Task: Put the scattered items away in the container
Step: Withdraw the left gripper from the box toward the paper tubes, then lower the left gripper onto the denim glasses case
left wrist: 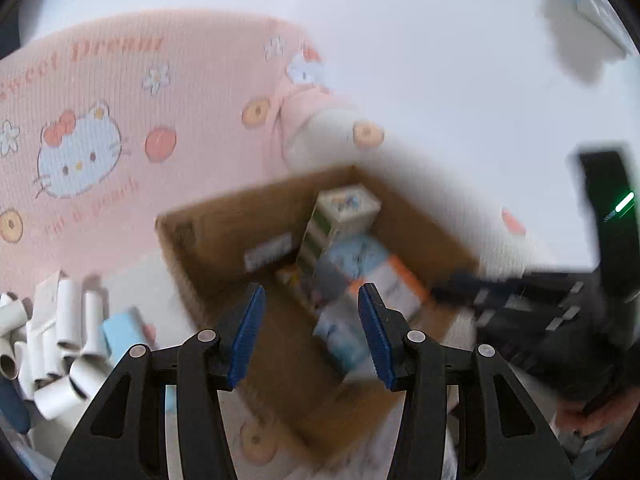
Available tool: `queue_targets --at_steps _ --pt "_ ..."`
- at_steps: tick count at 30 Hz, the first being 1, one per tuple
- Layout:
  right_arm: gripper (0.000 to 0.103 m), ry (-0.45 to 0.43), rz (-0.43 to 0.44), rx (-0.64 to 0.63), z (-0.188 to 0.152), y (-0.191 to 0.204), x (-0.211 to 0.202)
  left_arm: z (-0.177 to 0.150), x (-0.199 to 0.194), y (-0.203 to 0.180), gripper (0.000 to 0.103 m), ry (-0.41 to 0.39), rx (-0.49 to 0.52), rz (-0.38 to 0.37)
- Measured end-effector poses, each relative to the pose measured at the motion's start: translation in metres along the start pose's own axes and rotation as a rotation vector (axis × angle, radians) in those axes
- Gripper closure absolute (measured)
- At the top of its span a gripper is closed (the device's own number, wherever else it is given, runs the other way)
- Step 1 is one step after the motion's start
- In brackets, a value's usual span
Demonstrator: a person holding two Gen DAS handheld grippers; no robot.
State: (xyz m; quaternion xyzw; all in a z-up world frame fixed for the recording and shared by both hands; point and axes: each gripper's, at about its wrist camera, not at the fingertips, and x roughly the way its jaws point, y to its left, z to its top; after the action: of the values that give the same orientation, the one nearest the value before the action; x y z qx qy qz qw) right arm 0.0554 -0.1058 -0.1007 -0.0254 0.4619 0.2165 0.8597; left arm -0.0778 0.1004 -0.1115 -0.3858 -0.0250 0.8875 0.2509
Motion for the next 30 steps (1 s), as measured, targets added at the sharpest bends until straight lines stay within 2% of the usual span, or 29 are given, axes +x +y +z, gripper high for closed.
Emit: queue_targets --at_steps 5,7,12,16,19,22,26,30 --pt "0.089 -0.221 0.028 -0.023 -0.014 0.019 -0.045 -0.034 -0.002 0.021 0.05 0.073 -0.046 -0.019" --pt "0.089 -0.265 0.013 -0.069 -0.019 0.034 -0.055 -0.049 -0.007 0.032 0.05 0.082 -0.058 -0.041" --pt "0.088 -0.358 0.036 -0.132 -0.038 0.074 -0.077 -0.071 -0.027 0.057 0.05 0.032 -0.008 -0.003" --pt "0.088 -0.349 0.11 -0.115 -0.048 0.099 -0.078 -0.082 -0.032 0.088 0.05 0.002 -0.073 0.025" --pt "0.088 -0.328 0.126 -0.119 -0.054 0.122 -0.074 -0.093 -0.038 0.111 0.05 -0.026 -0.103 0.113" --pt "0.087 -0.325 0.134 -0.177 -0.06 0.147 -0.069 -0.11 -0.044 0.136 0.05 -0.052 -0.114 0.189" --pt "0.087 -0.31 0.115 -0.283 -0.065 0.184 -0.059 -0.133 -0.051 0.17 0.05 -0.022 -0.164 0.284" --pt "0.087 -0.283 0.13 -0.37 -0.067 0.215 -0.046 -0.15 -0.068 0.212 0.05 -0.033 -0.295 0.339"
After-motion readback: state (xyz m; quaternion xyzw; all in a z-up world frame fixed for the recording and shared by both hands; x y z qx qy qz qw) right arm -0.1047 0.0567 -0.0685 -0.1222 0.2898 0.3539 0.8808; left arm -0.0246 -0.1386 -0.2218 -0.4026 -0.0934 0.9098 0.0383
